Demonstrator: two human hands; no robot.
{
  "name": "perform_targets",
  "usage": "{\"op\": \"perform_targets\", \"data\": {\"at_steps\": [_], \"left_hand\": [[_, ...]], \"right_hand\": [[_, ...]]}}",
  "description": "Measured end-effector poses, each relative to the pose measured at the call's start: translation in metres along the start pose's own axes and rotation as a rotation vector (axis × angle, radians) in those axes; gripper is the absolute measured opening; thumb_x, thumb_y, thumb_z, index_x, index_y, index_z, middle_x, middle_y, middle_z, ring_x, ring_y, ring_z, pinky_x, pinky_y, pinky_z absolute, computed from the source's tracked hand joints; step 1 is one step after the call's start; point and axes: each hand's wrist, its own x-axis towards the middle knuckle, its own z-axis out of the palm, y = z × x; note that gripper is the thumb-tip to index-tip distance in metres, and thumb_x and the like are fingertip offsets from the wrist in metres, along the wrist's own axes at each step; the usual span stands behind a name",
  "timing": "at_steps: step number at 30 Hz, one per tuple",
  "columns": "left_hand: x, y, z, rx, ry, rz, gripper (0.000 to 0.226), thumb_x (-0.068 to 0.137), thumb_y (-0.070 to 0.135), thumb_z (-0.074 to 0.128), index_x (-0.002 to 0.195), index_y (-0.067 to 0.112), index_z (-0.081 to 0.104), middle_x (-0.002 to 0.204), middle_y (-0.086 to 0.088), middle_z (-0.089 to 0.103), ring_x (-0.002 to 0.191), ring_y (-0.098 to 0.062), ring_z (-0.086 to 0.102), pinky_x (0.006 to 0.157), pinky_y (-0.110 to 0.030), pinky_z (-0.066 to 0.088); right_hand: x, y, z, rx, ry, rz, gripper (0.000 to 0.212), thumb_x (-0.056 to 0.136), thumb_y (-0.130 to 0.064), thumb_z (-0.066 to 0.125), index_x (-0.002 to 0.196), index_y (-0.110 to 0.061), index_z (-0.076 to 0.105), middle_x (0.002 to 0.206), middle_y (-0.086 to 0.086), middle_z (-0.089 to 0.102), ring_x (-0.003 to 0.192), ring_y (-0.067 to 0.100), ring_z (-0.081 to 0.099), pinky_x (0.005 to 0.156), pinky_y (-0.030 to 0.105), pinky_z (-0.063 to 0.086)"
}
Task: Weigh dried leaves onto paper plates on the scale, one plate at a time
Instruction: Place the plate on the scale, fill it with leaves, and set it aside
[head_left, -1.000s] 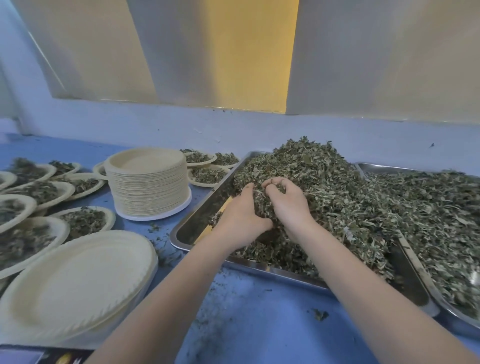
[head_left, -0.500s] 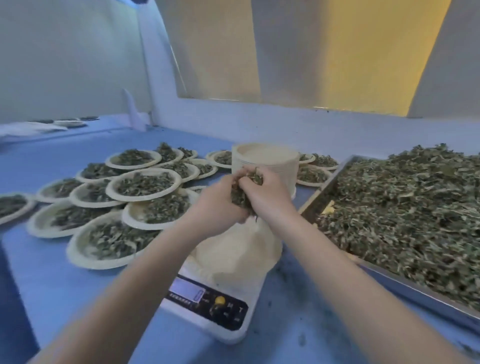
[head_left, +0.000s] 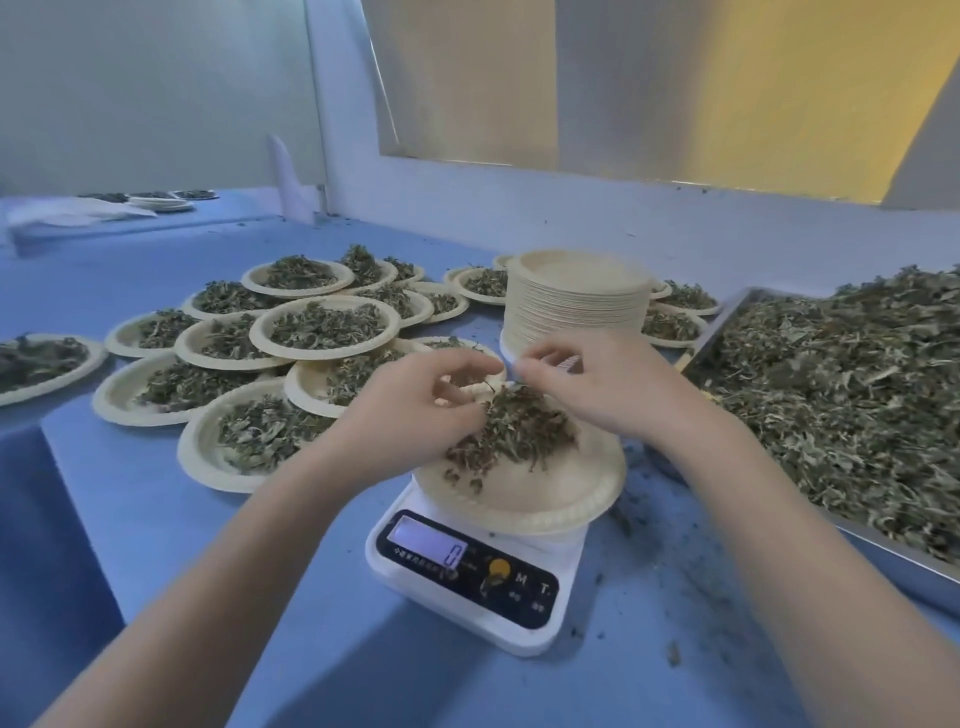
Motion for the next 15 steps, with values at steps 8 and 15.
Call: {"op": "perform_targets", "data": {"at_steps": [8, 15], "left_hand": [[0.010, 0.004, 0.012, 0.002, 0.123, 0.072, 0.030, 0.085, 0.008, 0.057, 0.094, 0.033, 0.071, 0.093, 0.022, 0.069, 0.085, 0.001, 0.061, 0.075, -0.017, 0.049], [0.026, 0.033, 0.039, 0.050, 0.079, 0.090, 0.020, 0.081, 0.011, 0.057, 0.085, 0.028, 0.067, 0.074, 0.011, 0.064, 0.062, 0.002, 0.054, 0.052, -0.007, 0.039]], "right_hand": [[0.000, 0.004, -0.008, 0.068, 0.014, -0.005, 0.020, 0.087, -0.048, 0.057, 0.098, -0.036, 0.069, 0.097, -0.014, 0.067, 0.092, 0.005, 0.060, 0.079, 0.025, 0.045], [-0.004, 0.014, -0.023, 0.041, 0.024, -0.009, 0.025, 0.091, -0.019, 0.048, 0.098, -0.033, 0.068, 0.097, -0.004, 0.069, 0.062, 0.000, 0.061, 0.042, 0.011, 0.039]]}}
